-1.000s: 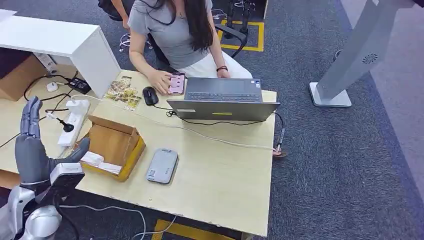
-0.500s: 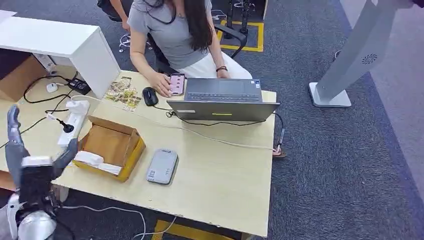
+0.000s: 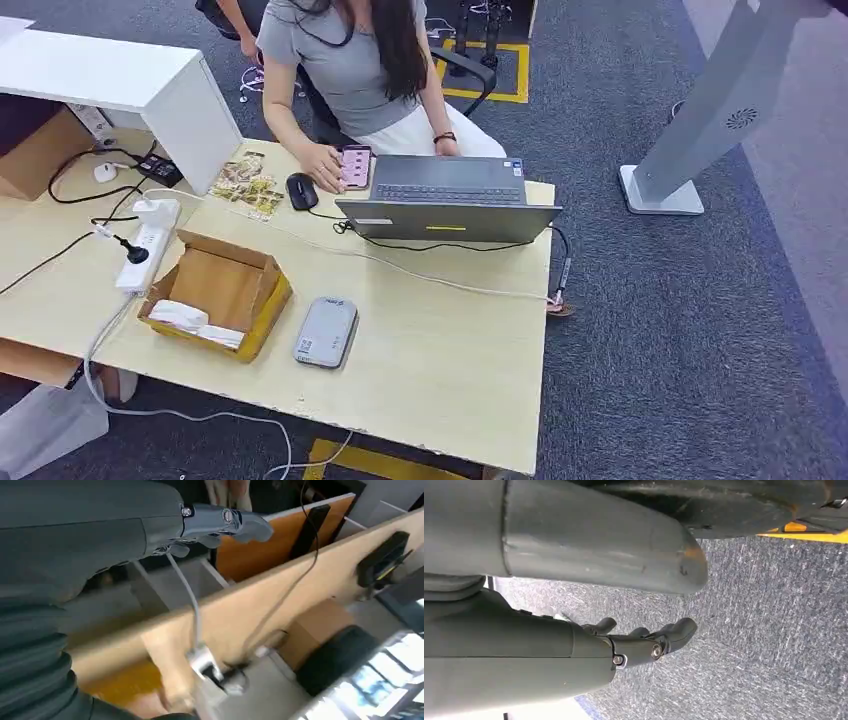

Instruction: Pass the card to the sensor for recognition and then transmit it.

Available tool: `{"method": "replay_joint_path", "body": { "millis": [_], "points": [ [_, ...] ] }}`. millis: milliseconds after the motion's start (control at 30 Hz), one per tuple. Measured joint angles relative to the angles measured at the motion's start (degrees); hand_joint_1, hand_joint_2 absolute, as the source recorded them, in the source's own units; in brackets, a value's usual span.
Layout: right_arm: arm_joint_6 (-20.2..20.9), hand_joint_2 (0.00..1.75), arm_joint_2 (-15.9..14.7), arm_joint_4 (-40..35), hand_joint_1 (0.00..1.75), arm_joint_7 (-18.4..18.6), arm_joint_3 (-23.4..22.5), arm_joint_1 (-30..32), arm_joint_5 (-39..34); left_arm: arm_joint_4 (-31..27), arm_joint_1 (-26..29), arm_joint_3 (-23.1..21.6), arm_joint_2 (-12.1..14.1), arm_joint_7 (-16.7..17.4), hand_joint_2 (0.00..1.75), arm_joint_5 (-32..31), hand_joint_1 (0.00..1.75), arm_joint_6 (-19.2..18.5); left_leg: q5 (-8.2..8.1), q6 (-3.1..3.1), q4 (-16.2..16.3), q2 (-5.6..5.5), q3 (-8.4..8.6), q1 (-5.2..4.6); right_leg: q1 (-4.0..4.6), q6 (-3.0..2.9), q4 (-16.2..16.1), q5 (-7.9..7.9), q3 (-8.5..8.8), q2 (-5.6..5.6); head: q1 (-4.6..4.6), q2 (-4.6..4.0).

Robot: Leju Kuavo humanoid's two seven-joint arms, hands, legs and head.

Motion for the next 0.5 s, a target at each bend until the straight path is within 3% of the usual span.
{"method": "replay_joint_path", "body": {
  "millis": [33,167,500],
  "points": [
    [0.0,0.00,0.0,0.0,0.00,0.0,0.0,0.0,0.0,0.2,-0.1,0.5,-0.3,0.0,1.75,-3.4,0.00,0.0,0.01,0.00,0.0,0.00,0.01,0.00,0.00,0.00,0.0,0.01,0.03,0.00,0.00,0.00],
    [0.0,0.00,0.0,0.0,0.00,0.0,0.0,0.0,0.0,0.9,-0.3,1.7,-0.9,0.0,1.75,-0.6,0.00,0.0,0.04,0.02,0.0,-0.02,0.03,0.00,0.00,0.02,0.0,0.03,0.11,0.00,0.00,0.00],
    [0.0,0.00,0.0,0.0,0.00,0.0,0.0,0.0,0.0,1.4,-0.3,2.4,-1.1,0.0,1.75,-0.2,0.00,0.0,0.03,0.02,0.0,-0.04,0.02,0.00,0.01,0.01,0.0,0.03,0.11,-0.02,0.00,0.00]
  ]
}}
